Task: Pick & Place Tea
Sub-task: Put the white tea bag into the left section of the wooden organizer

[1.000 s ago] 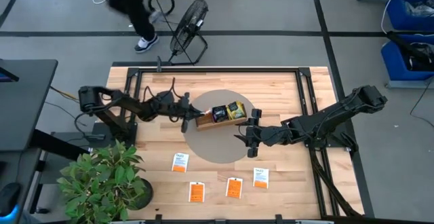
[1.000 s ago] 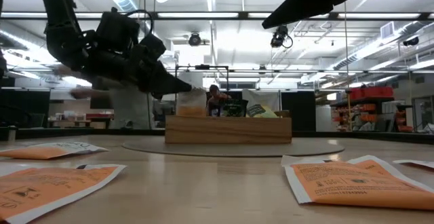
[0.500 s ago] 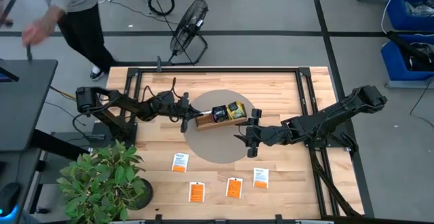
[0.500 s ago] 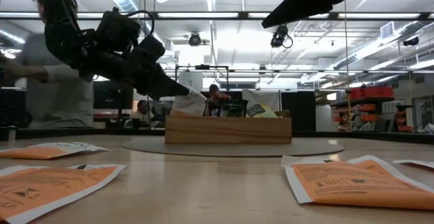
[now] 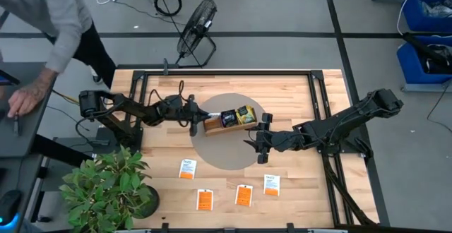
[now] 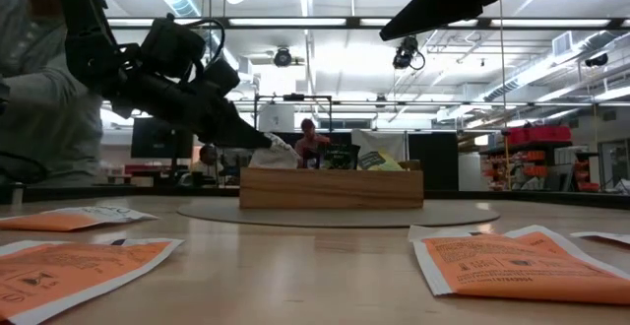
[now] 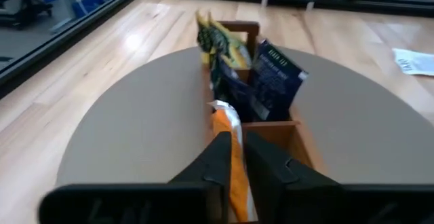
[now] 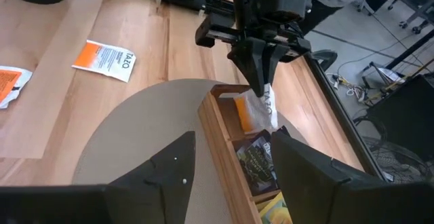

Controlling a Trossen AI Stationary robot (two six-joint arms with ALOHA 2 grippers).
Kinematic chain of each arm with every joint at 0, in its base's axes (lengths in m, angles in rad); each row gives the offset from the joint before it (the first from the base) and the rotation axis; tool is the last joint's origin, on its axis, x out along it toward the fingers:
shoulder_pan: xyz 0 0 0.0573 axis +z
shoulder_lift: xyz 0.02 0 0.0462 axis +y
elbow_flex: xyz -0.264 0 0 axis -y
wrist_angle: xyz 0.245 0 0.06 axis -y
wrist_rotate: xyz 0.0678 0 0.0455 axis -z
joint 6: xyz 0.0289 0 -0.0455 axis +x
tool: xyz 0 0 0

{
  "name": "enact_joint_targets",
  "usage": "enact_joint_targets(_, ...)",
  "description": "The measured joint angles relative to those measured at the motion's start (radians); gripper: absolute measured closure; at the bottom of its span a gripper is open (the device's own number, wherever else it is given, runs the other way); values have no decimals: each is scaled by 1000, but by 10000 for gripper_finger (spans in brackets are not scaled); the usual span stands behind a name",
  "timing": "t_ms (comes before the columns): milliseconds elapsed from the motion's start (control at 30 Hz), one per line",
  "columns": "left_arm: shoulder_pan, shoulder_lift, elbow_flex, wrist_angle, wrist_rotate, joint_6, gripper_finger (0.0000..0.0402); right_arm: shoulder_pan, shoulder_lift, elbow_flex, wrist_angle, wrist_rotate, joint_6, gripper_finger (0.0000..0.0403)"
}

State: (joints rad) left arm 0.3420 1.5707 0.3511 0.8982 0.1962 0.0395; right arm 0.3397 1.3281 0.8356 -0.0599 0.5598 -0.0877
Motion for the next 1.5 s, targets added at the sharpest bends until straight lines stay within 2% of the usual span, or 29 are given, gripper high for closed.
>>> enact_joint_targets(200, 0, 0, 0, 0, -47, 9, 300, 0, 0, 0, 0, 0, 0, 202)
enact_joint_targets(400, 0, 0, 0, -17, -151, 20, 249, 0, 0, 0, 0, 0, 0, 202)
enact_joint_targets(567, -8, 0, 0, -19, -159, 21, 226, 0, 0, 0, 0, 0, 0, 202)
enact_joint_targets(933, -22, 0, 0, -6, -160, 2, 246, 0, 0, 0, 0, -1, 0, 202)
enact_joint_targets(1167, -39, 1, 1, 92, -183, -9, 261, 0, 0, 0, -1, -1, 0, 202)
enact_joint_targets(1500, -43, 1, 2, 113, -194, -10, 275, 0, 0, 0, -7, -4, 0, 202)
